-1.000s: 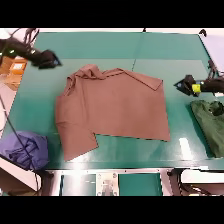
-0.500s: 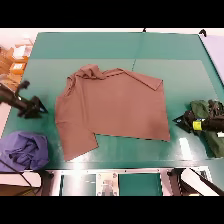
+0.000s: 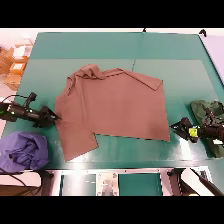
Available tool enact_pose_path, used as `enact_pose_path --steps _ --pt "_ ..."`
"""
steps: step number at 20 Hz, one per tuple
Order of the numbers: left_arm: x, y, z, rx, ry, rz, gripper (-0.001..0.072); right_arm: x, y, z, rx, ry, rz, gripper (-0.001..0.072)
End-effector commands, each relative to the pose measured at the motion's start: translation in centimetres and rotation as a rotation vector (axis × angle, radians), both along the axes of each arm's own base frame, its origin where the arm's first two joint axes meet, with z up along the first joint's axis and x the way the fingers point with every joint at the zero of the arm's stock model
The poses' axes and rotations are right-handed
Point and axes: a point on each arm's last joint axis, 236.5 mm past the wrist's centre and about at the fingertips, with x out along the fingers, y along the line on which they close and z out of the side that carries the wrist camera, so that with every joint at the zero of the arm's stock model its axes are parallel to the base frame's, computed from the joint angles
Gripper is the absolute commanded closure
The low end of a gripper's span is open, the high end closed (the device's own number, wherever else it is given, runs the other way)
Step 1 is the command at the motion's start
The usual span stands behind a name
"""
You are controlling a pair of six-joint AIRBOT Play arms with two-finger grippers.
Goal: Fold the shirts.
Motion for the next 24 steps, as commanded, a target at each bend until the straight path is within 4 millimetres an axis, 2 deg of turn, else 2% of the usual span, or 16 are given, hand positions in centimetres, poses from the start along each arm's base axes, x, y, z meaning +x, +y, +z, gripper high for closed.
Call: enact_pose_path --steps 1,2,3,4,5,8,11,15,17,19,20,21,24 --pt "0.4 -1.0 -1.0 -0.057 -0.009 0.039 0.0237 0.0 -0.1 -0.1 -0.004 0.0 -0.004 0.0328" --pt "0.5 -1.0 -1.0 -0.059 -0.008 0.04 0.0277 0.0 -0.1 -0.1 -0.003 0.0 -0.004 0.0285" --pt "0.6 -1.0 -0.9 -0.057 -0.027 0.025 0.0508 -0.1 0.0 -0.1 -0.001 0.002 -0.003 0.0269" --pt "0.8 -0.8 -0.7 -0.05 -0.042 0.016 0.0655 -0.1 0.0 -0.1 -0.001 0.003 -0.002 0.0268" --pt "1.2 -0.6 -0.5 -0.047 -0.051 0.014 0.0674 -0.2 0.0 -0.1 -0.005 0.006 0.001 0.0266" --pt "1.8 -0.4 0.2 -0.047 -0.069 0.006 0.0674 -1.0 -0.5 -0.7 -0.022 0.052 -0.011 0.0267" --pt "1.7 -0.5 0.2 -0.05 -0.068 0.003 0.0674 -1.6 0.1 -1.4 -0.001 0.072 -0.013 0.0271" --pt "1.8 -0.4 0.2 -0.047 -0.07 0.007 0.0674 -2.8 3.4 -3.4 0.121 0.103 -0.001 0.0284" --pt "1.8 -0.4 0.2 -0.048 -0.071 0.008 0.0674 -3.3 5.2 -4.3 0.177 0.126 0.039 0.0356" --pt "2.0 -0.6 0.4 -0.06 -0.074 0.014 0.0674 -3.6 6.0 -4.8 0.209 0.145 0.066 0.0384" --pt "2.1 -0.9 0.8 -0.08 -0.076 0.019 0.0674 -3.2 6.2 -4.6 0.217 0.12 0.082 0.047" --pt "2.4 -1.3 1.5 -0.112 -0.089 0.023 0.0675 -2.6 6.3 -4.0 0.23 0.092 0.093 0.0514" --pt "3.7 -1.8 4.7 -0.177 -0.143 -0.015 0.0675 -0.4 5.8 -1.1 0.243 0.022 0.136 0.0521"
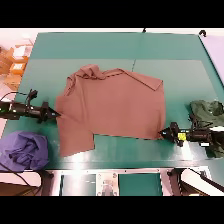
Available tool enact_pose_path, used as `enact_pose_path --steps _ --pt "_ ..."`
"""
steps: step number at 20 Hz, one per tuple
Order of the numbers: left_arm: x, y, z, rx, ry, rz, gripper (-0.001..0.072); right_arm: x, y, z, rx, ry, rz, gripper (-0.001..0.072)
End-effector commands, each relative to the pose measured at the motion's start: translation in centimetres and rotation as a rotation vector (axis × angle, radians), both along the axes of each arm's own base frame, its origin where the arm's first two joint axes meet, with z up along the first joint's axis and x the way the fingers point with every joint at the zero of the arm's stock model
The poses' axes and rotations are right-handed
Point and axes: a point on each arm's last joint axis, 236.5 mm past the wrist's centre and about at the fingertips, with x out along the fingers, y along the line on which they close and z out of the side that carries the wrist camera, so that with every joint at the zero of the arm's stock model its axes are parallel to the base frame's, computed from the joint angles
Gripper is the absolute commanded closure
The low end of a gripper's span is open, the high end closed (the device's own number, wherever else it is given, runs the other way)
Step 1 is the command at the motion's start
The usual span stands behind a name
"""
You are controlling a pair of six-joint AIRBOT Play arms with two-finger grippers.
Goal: Fold the shirts.
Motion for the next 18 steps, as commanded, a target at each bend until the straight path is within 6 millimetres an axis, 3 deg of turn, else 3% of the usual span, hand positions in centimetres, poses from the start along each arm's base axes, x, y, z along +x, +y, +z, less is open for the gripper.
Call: enact_pose_path --steps 1,3,6,8,10,11,13,15,17,18 --pt "0.9 -0.5 3.2 -0.068 -0.049 -0.041 0.0675 2.4 0.0 3.1 0.037 -0.092 0.031 0.0604" --pt "1.4 -0.9 4.6 -0.106 -0.07 -0.048 0.0675 3.6 0.1 5.1 0.058 -0.147 0.027 0.0694" --pt "3.9 -1.6 10.0 -0.182 -0.215 -0.012 0.0676 7.9 -0.4 10.4 0.075 -0.335 -0.025 0.0694" --pt "6.0 -1.6 17.5 -0.171 -0.433 0.001 0.0676 11.9 -1.7 17.7 0.04 -0.557 -0.054 0.0694" --pt "6.4 -2.2 28.3 -0.122 -0.734 -0.016 0.0676 14.7 -2.6 28.1 -0.03 -0.833 -0.06 0.0694" --pt "5.7 -2.8 34.9 -0.08 -0.917 -0.022 0.0676 15.2 -2.9 34.1 -0.097 -0.984 -0.059 0.0694" --pt "1.9 -4.6 47.4 0.061 -1.285 -0.023 0.0675 14.2 -3.2 45.7 -0.287 -1.266 -0.071 0.0695" --pt "-4.4 -6.8 58.5 0.245 -1.652 0.017 0.0675 10.6 -2.1 56.7 -0.474 -1.545 -0.098 0.0695" --pt "-12.0 -9.2 66.4 0.391 -1.945 0.082 0.0675 5.5 0.1 65.0 -0.637 -1.779 -0.118 0.0695" --pt "-15.3 -10.0 68.8 0.458 -2.051 0.123 0.0675 3.3 0.7 67.7 -0.724 -1.85 -0.14 0.0695"
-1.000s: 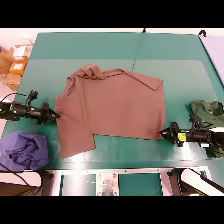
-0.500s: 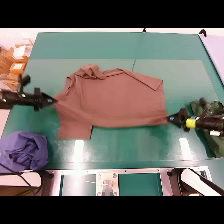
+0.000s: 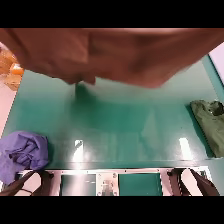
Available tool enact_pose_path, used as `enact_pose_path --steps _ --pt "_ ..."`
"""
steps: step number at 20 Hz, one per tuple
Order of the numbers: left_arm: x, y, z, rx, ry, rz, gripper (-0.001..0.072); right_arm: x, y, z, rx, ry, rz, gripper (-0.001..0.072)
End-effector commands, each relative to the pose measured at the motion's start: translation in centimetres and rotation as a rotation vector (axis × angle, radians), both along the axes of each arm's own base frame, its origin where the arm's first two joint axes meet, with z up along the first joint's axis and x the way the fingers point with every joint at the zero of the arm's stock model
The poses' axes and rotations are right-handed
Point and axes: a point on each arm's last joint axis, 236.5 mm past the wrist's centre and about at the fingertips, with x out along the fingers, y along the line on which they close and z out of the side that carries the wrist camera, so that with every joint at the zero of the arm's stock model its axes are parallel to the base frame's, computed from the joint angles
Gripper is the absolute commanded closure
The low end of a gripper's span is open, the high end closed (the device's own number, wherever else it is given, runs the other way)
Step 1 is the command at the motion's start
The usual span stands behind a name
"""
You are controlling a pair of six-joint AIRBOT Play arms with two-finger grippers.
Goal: Fold the shirts.
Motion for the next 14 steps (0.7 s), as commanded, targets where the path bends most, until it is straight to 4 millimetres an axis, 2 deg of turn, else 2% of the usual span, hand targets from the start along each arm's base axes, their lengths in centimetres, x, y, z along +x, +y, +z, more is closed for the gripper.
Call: enact_pose_path --steps 1,2,4,6,8,9,11,12,14 --pt "-13.5 -3.8 12.1 0.073 -0.51 0.178 0.0675 -9.3 3.0 13.6 -0.207 -0.41 -0.176 0.0695" --pt "-15.4 -3.9 12.9 0.076 -0.561 0.223 0.0675 -10.8 3.3 14.8 -0.254 -0.452 -0.222 0.0695" --pt "-16.1 -3.3 12.6 0.083 -0.541 0.297 0.0675 -12.3 3.3 15.6 -0.307 -0.479 -0.281 0.0695" --pt "-14.1 -2.0 10.7 0.083 -0.421 0.34 0.0675 -11.6 2.5 14.8 -0.33 -0.444 -0.31 0.0695" --pt "-10.6 -0.2 7.4 0.062 -0.253 0.358 0.0674 -9.7 0.9 12.8 -0.297 -0.374 -0.322 0.0695" --pt "-8.7 0.5 5.2 0.05 -0.163 0.347 0.0674 -8.2 -0.1 11.1 -0.273 -0.326 -0.32 0.0695" --pt "-4.8 1.5 -0.3 0.03 0.039 0.296 0.0674 -4.6 -2.5 6.2 -0.213 -0.192 -0.307 0.0695" --pt "-2.7 1.8 -3.5 0.002 0.154 0.249 0.0674 -2.6 -3.6 3.0 -0.176 -0.113 -0.294 0.0695" --pt "1.2 2.3 -9.7 -0.072 0.331 0.143 0.0674 2.0 -5.0 -5.3 -0.099 0.076 -0.235 0.0695"
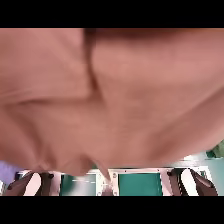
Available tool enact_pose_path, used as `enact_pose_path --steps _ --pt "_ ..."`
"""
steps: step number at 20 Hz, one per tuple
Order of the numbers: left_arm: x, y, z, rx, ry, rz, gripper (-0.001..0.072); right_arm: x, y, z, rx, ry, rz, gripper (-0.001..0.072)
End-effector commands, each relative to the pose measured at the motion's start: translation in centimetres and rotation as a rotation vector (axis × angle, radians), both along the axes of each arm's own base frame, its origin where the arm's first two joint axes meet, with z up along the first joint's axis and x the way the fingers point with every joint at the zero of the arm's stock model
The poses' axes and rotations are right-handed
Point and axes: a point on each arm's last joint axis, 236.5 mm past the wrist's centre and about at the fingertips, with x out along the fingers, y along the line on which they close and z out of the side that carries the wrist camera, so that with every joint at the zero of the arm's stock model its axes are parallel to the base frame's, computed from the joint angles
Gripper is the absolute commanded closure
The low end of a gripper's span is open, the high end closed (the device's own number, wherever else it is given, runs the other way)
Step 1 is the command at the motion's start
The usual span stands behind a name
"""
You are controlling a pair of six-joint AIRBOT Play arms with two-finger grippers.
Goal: Fold the shirts.
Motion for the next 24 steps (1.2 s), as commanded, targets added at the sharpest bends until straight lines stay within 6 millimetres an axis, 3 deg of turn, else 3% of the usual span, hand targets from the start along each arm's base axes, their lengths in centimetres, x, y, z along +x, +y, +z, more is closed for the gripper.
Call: enact_pose_path --steps 1,4,7,10,12,15,18,21,24 --pt "5.8 1.0 -11.2 -0.152 0.304 -0.137 0.0674 6.4 -1.8 -12.9 0.13 0.278 0.064 0.0695" --pt "11.6 4.2 -24.1 -0.282 0.547 -0.108 0.0674 11.7 -0.9 -25.5 0.253 0.54 0.143 0.0695" --pt "15.7 7.1 -35.9 -0.373 0.736 -0.041 0.0674 16.0 -0.5 -36.5 0.358 0.756 0.154 0.0695" --pt "19.4 7.2 -42.9 -0.421 0.833 -0.057 0.0674 19.1 -0.6 -45.8 0.464 0.909 0.129 0.0695" --pt "22.4 6.2 -46.0 -0.409 0.872 -0.065 0.0675 20.9 -0.6 -49.8 0.543 0.97 0.13 0.0695" --pt "26.8 5.3 -47.3 -0.378 0.871 -0.081 0.0675 24.0 -1.3 -51.9 0.575 0.986 0.135 0.0696" --pt "29.1 6.6 -47.3 -0.377 0.889 -0.023 0.0675 26.9 -1.5 -50.8 0.577 0.959 0.172 0.0696" --pt "29.3 7.5 -46.5 -0.325 0.921 0.004 0.0675 28.5 -1.5 -48.0 0.551 0.912 0.212 0.0696" --pt "26.7 6.3 -46.5 -0.268 1.032 -0.073 0.0675 27.5 -0.2 -46.0 0.535 0.94 0.322 0.0696"
